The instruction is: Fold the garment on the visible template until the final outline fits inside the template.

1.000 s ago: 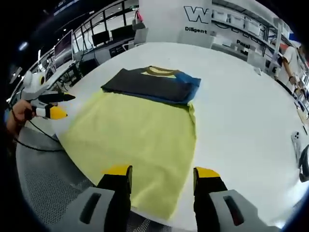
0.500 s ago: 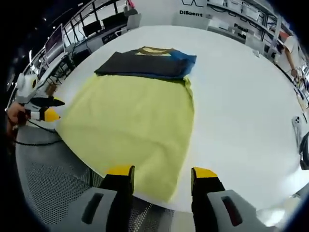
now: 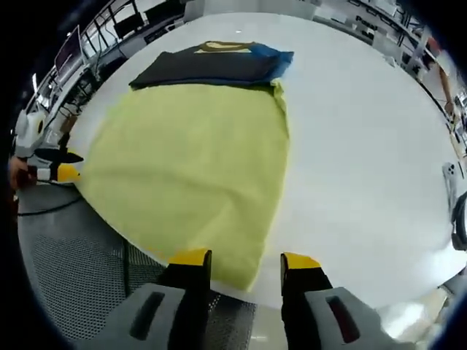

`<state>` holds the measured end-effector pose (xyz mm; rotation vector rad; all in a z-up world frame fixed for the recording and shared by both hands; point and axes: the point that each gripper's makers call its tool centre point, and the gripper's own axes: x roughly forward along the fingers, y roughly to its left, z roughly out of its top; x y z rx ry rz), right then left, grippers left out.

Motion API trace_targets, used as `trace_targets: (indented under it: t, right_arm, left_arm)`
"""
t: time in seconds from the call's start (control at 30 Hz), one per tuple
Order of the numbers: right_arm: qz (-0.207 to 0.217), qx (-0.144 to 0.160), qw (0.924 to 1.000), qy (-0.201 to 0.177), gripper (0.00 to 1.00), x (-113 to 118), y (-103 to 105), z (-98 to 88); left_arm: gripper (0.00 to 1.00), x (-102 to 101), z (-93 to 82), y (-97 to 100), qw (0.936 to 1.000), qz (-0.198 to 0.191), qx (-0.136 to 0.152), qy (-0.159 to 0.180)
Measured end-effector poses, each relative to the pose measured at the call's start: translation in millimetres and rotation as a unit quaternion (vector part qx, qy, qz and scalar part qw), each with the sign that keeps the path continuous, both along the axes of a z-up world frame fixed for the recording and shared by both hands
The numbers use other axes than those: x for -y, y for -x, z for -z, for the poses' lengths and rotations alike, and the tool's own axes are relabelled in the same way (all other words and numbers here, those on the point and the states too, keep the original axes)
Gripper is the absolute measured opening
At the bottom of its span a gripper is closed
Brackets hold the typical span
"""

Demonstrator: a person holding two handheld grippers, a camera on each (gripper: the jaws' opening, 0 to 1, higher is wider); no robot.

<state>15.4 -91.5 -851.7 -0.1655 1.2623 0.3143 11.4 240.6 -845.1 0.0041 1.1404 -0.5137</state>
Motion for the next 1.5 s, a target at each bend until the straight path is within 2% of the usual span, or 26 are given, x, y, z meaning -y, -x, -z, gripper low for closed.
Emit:
trace_targets:
  t: [0.13,0.37,0.5,0.6,0.77,0.87,0.97,1.03,1.07,1.1,1.13,1.17,1.2,1.23,1.27,1.3,1.33,1.4,1.43,1.47,1.5]
  right_arm:
    - [0.004,-0.016,0.9999,-0.002,0.29,-2,3,3.0]
    - [0.006,-0.030,0.9995,0.004,0.26,-3,8,9.1]
    - [0.010,-0.027,0.9995,0.013,0.21,1,6,9.3]
    - [-0.011,-0.032,0.9988,0.036,0.18,3,6,10.5]
    - [-0.036,-0.037,0.9976,0.047,0.08,-7,8,11.2]
    - [-0.044,-0.035,0.9971,0.052,0.04,-10,8,11.1]
    - [-0.055,-0.036,0.9963,0.055,0.01,-11,9,11.5]
    - [-0.057,-0.039,0.9961,0.055,0.00,-11,7,11.8]
    - [-0.071,-0.039,0.9948,0.061,0.00,-10,5,12.1]
    - [-0.075,-0.041,0.9943,0.064,0.00,-10,5,12.4]
    - [-0.077,-0.043,0.9940,0.065,0.00,-10,4,12.4]
    - [-0.083,-0.043,0.9936,0.064,0.00,-10,4,12.1]
    - [-0.081,-0.041,0.9939,0.063,0.00,-10,3,12.2]
    - [-0.058,-0.025,0.9970,0.044,0.00,-13,-2,11.9]
    - [-0.048,-0.024,0.9980,0.035,0.00,-14,-2,11.6]
    - [-0.041,-0.028,0.9987,0.006,0.00,-16,1,10.6]
    - [-0.040,-0.026,0.9986,0.024,0.00,-7,2,7.8]
    - [-0.025,-0.002,0.9996,0.011,0.00,-9,-1,0.9]
    - [-0.015,0.007,0.9999,0.005,0.00,-10,-1,-3.6]
    - [-0.015,0.011,0.9998,0.006,0.00,-10,-1,-5.1]
    - [-0.020,0.033,0.9992,0.011,0.00,-10,-5,-10.0]
  left_arm:
    - [0.27,-1,3.7,1.6,0.9999,-0.003,-0.011,-0.013]
    - [0.23,-2,6.1,1.4,0.9995,0.002,-0.005,-0.032]
    - [0.19,-3,6.8,0.4,0.9992,0.008,0.001,-0.039]
    - [0.15,-5,8.2,1.0,0.9979,0.016,0.005,-0.063]
    - [0.12,-7,9.4,0.7,0.9967,0.018,0.016,-0.078]
    - [0.07,-10,10.0,-0.6,0.9956,0.016,0.025,-0.088]
    - [0.02,-13,10.7,-2.3,0.9926,0.034,0.042,-0.108]
    - [0.01,-11,10.7,-2.0,0.9919,0.045,0.044,-0.111]
    - [0.00,-11,10.8,-3.5,0.9916,0.047,0.048,-0.110]
    - [0.00,-11,11.0,-5.0,0.9919,0.043,0.048,-0.109]
    - [0.00,-12,11.3,-5.8,0.9938,0.019,0.039,-0.102]
    - [0.00,-13,11.4,-6.8,0.9956,-0.047,0.017,-0.079]
    - [0.00,-13,11.3,-6.2,0.9952,-0.071,0.006,-0.067]
    - [0.00,-13,9.2,-8.0,0.9961,-0.066,0.014,-0.057]
    - [0.00,-13,7.7,-9.0,0.9961,-0.067,0.019,-0.054]
    - [0.00,-13,0.7,-11.5,0.9956,-0.075,0.029,-0.050]
    - [0.00,-13,-1.6,-13.0,0.9955,-0.073,0.035,-0.049]
    - [0.00,-14,-10.0,-20.4,0.9947,-0.066,0.062,-0.049]
    - [0.00,-14,-11.9,-23.7,0.9935,-0.080,0.071,-0.039]
    - [0.00,-13,-10.9,-21.8,0.9933,-0.093,0.063,-0.024]
    - [0.00,-14,-10.6,-19.9,0.9937,-0.094,0.058,-0.018]
